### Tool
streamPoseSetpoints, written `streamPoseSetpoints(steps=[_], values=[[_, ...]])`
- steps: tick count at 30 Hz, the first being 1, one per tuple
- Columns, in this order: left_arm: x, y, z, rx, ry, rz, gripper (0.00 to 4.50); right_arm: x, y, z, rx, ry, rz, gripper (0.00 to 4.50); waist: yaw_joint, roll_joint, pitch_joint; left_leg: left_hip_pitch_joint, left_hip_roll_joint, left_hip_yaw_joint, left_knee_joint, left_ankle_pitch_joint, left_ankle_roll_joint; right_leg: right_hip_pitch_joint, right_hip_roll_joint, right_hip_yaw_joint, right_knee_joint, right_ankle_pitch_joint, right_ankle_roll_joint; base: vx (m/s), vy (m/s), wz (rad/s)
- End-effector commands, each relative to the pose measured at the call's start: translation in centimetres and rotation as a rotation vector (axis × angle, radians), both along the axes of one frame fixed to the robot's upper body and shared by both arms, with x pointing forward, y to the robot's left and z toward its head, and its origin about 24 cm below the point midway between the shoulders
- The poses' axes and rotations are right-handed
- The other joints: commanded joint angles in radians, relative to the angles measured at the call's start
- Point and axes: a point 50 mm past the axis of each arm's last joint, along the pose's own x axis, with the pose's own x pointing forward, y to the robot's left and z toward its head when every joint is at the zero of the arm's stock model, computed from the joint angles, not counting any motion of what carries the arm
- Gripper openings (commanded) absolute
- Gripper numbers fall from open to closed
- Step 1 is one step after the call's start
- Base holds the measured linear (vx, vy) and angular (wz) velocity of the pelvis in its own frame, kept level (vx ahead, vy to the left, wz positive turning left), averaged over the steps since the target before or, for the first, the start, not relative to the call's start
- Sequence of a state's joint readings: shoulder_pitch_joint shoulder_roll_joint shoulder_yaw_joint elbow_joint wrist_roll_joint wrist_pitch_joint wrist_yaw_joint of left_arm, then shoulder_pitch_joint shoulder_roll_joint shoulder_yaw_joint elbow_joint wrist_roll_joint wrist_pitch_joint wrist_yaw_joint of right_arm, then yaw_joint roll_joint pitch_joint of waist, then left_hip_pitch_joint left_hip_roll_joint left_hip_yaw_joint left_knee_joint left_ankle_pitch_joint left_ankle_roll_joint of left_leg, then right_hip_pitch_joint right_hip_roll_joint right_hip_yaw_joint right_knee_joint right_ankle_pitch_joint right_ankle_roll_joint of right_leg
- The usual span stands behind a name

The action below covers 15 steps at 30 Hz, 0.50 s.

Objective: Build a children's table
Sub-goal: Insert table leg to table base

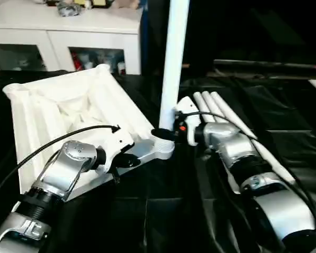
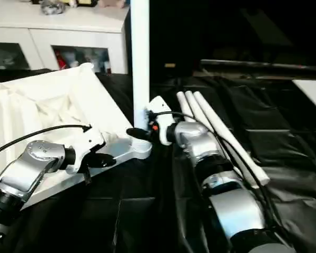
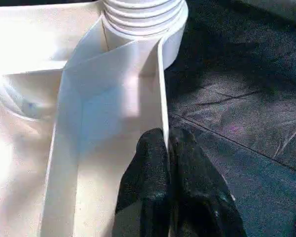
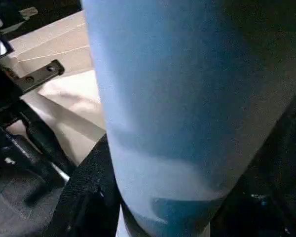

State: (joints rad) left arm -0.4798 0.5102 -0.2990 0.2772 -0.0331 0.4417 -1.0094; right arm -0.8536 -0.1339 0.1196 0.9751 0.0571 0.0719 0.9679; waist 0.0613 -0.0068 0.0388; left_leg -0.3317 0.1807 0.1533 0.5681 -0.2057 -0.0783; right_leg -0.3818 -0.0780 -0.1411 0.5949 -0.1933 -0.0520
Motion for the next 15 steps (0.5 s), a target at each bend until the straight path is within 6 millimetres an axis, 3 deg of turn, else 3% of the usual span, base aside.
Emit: streamPoseSetpoints(steps=[1,4,5,7,9,10,13,14,15], values=[[-0.4,-1.6,1.6,-0.067,-0.035,-0.154,0.00,-2.9,-1.8,-6.4,-0.167,0.267,-0.028,1.88,0.008,0.019,-0.046,-0.016,0.060,-0.010,-0.061,-0.142,0.068,0.054,-0.097,0.084,-0.063,-0.137,-0.223,0.000,0.000,0.00],[-0.3,-1.9,1.3,-0.059,-0.032,-0.128,0.00,-2.6,-1.5,-6.7,-0.176,0.257,-0.113,1.88,0.011,0.020,-0.043,-0.011,0.062,-0.011,-0.066,-0.192,0.039,0.052,-0.096,0.083,-0.074,-0.252,-0.191,0.000,0.000,0.00],[0.3,-2.2,1.1,-0.045,-0.042,-0.067,0.00,-2.2,-1.5,-7.0,-0.182,0.261,-0.252,1.88,0.008,0.020,-0.041,-0.010,0.064,-0.012,-0.070,-0.207,0.026,0.050,-0.095,0.083,-0.077,-0.283,-0.177,0.000,0.000,0.00],[0.7,-2.5,0.9,-0.036,-0.058,-0.019,0.00,-1.9,-1.5,-7.3,-0.183,0.271,-0.358,1.88,0.000,0.020,-0.032,-0.001,0.060,-0.015,-0.073,-0.276,-0.002,0.041,-0.093,0.081,-0.091,-0.398,-0.144,0.000,0.000,0.00],[1.4,-3.0,0.5,-0.021,-0.076,0.065,0.00,-1.6,-1.7,-7.6,-0.185,0.280,-0.513,1.88,0.000,0.021,-0.026,0.018,0.052,-0.017,-0.070,-0.368,-0.018,0.029,-0.096,0.072,-0.117,-0.571,-0.083,0.000,0.000,0.00],[2.4,-3.7,0.0,0.002,-0.097,0.193,0.00,-1.4,-1.6,-7.8,-0.167,0.283,-0.680,1.88,-0.003,0.022,-0.023,0.021,0.052,-0.017,-0.071,-0.383,-0.022,0.027,-0.096,0.071,-0.122,-0.596,-0.068,0.000,0.000,0.00],[3.2,-5.1,-0.4,0.022,-0.117,0.299,0.00,-1.5,-0.6,-8.0,-0.132,0.317,-0.803,1.88,-0.009,0.028,-0.019,0.056,0.046,-0.019,-0.062,-0.478,-0.026,0.007,-0.089,0.042,-0.155,-0.670,-0.012,-0.022,0.008,0.01],[3.3,-5.6,-0.4,0.016,-0.118,0.307,0.00,-1.6,-0.2,-8.1,-0.125,0.329,-0.818,1.88,-0.017,0.028,-0.019,0.052,0.045,-0.025,-0.063,-0.511,-0.020,0.017,-0.086,0.019,-0.162,-0.669,0.013,-0.061,0.039,-0.03],[3.3,-5.6,-0.4,0.016,-0.118,0.307,0.00,-1.6,-0.2,-8.1,-0.125,0.329,-0.818,1.88,-0.019,0.032,-0.019,0.047,0.048,-0.029,-0.066,-0.528,-0.019,0.023,-0.086,0.013,-0.162,-0.661,0.024,-0.061,0.039,-0.03]])
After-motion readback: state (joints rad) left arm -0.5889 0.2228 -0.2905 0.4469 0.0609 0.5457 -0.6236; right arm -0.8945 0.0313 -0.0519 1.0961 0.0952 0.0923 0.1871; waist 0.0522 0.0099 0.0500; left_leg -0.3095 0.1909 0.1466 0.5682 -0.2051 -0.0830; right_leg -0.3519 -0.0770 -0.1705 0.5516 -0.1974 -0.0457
